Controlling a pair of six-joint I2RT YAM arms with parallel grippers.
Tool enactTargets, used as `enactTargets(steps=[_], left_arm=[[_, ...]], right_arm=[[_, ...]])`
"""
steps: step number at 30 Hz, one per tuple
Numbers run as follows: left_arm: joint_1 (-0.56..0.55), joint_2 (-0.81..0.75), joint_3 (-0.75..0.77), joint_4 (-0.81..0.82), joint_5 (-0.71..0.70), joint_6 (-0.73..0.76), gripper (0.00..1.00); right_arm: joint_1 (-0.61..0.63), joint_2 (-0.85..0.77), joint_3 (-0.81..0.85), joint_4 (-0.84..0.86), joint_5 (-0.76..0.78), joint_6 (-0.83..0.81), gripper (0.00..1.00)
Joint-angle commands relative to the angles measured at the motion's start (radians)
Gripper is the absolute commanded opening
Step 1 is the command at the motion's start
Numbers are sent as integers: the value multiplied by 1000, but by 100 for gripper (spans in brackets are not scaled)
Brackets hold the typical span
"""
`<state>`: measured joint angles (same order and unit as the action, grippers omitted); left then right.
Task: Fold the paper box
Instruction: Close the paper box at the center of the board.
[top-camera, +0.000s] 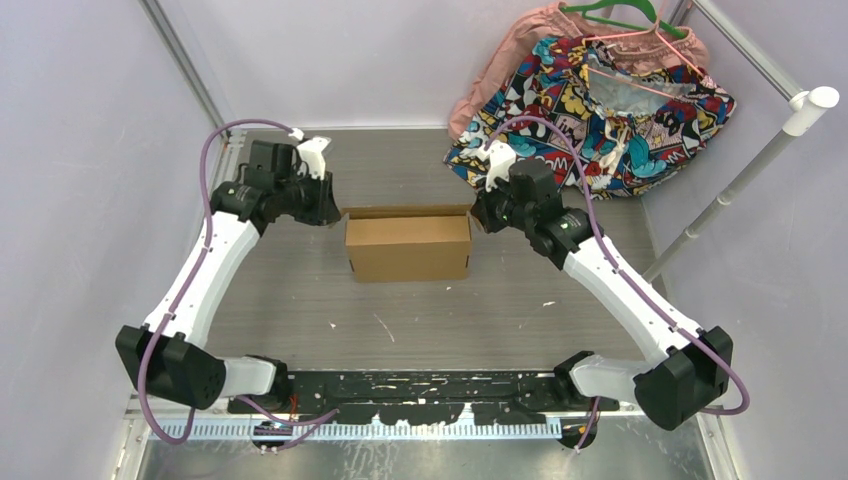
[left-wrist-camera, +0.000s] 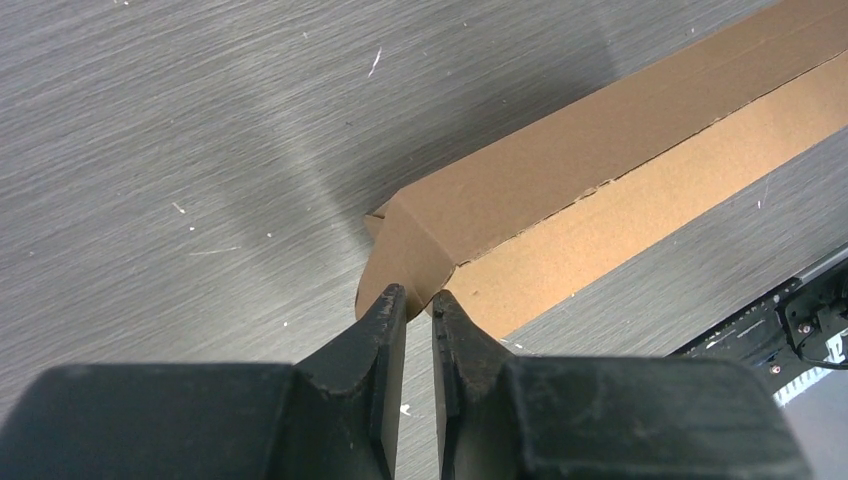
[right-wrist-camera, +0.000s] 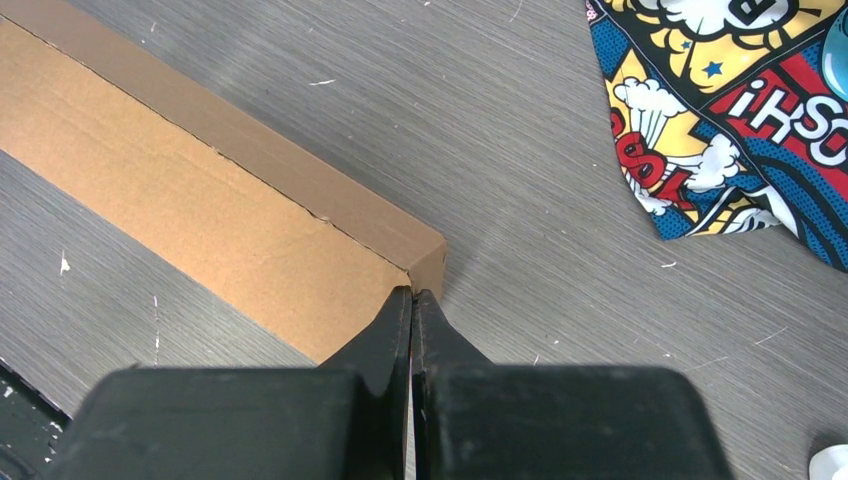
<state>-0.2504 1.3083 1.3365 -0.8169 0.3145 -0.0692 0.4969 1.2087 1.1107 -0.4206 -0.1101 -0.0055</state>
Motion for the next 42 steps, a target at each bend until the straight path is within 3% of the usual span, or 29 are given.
enactTargets(steps=[1, 16, 42], left_arm=[[-4, 7, 39, 38, 1, 10, 17], [-4, 41, 105, -13, -49, -2, 12], [-6, 116, 187, -76, -20, -52, 11]], right_arm=[[7, 8, 55, 23, -11, 5, 1], [8, 22, 81, 2, -15, 4, 1], [8, 110, 215, -122, -10, 56, 1]])
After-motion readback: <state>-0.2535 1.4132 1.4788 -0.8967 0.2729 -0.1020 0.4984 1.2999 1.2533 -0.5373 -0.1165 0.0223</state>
